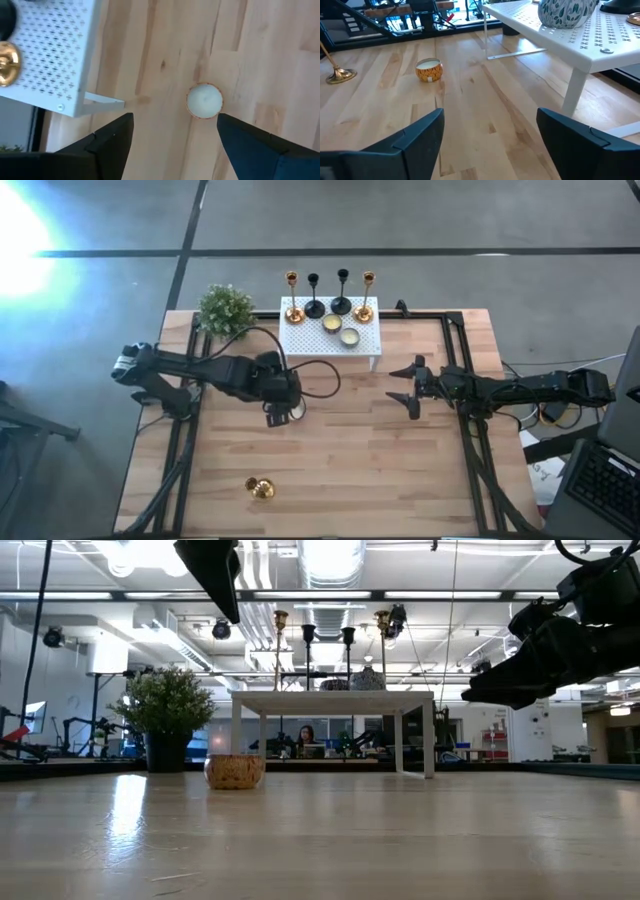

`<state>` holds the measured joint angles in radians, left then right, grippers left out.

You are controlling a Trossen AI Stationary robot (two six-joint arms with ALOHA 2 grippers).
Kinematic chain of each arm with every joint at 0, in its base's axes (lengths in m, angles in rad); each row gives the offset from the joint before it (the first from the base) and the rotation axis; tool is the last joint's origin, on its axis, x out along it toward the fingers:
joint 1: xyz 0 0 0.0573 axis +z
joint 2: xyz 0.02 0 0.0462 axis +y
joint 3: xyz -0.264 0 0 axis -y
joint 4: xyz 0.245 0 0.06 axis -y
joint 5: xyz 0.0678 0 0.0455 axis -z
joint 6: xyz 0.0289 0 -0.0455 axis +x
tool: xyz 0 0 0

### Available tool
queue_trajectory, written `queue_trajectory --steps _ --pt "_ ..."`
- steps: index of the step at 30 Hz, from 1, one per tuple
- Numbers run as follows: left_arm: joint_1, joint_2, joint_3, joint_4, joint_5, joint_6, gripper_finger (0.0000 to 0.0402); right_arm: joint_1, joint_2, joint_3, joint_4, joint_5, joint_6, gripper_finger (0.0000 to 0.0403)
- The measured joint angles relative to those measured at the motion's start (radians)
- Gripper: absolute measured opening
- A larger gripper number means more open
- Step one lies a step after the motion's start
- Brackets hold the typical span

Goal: Pick & Place candle stick holders
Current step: Put the orange scented candle on the shelf

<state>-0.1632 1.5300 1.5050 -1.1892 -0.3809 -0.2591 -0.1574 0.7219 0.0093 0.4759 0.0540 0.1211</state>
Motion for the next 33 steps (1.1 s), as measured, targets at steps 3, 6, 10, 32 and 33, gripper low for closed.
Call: queue_trajectory --steps 3,6,10,32,33 --pt "0.004 -0.001 -0.018 0.015 0.029 0.000 0.0289 0.000 0.000 0.000 0.000 0.000 0.001 0.0304" --pt "0.007 -0.001 -0.039 0.029 0.047 0.003 0.0289 0.000 0.000 0.000 0.000 0.000 0.000 0.0302" --pt "0.012 -0.001 -0.066 0.059 0.087 0.022 0.0289 0.000 0.000 0.000 0.000 0.000 0.000 0.0307" --pt "0.097 0.003 -0.266 0.318 0.274 0.119 0.0289 0.000 0.000 0.000 0.000 0.000 0.000 0.0317" --pt "0.103 0.003 -0.279 0.330 0.276 0.126 0.0289 0.000 0.000 0.000 0.000 0.000 0.000 0.0315"
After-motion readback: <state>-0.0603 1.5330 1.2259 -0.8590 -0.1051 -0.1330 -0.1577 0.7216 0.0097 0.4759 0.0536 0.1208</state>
